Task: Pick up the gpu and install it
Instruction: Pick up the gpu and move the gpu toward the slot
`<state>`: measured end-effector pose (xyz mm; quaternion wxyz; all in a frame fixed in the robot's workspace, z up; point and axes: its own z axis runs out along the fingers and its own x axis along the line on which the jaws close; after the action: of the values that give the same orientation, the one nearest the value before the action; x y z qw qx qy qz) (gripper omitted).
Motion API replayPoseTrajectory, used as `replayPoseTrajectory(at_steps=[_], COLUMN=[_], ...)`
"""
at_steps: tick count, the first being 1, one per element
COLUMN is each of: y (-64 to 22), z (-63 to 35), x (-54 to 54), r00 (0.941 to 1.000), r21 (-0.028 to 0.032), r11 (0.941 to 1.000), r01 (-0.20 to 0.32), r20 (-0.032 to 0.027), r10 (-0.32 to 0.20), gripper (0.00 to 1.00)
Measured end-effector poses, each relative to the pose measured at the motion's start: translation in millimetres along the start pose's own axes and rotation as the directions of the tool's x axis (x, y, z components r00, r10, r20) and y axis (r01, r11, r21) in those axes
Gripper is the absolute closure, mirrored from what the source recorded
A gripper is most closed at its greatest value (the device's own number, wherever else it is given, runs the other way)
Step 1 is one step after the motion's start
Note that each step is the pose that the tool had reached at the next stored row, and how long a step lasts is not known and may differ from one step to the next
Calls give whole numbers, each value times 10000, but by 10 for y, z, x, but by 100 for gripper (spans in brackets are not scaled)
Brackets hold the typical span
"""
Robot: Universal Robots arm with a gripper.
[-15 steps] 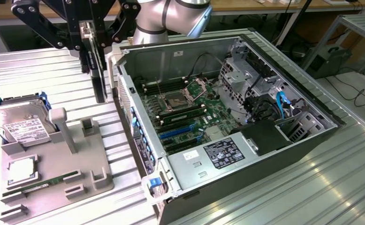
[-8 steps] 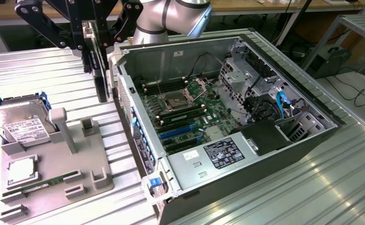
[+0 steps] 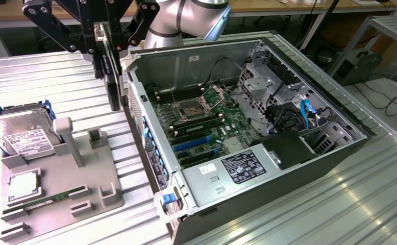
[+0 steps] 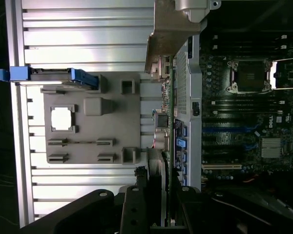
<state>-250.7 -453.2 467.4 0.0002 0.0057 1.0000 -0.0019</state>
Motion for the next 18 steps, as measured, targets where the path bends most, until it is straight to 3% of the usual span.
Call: replayPoseTrajectory(at_steps=[18], y=[1], z=[0], x=[-110], r00=[10000], r21=[0], r11=[10000], r01=[0], r20=[0], r10=[0], gripper=[73])
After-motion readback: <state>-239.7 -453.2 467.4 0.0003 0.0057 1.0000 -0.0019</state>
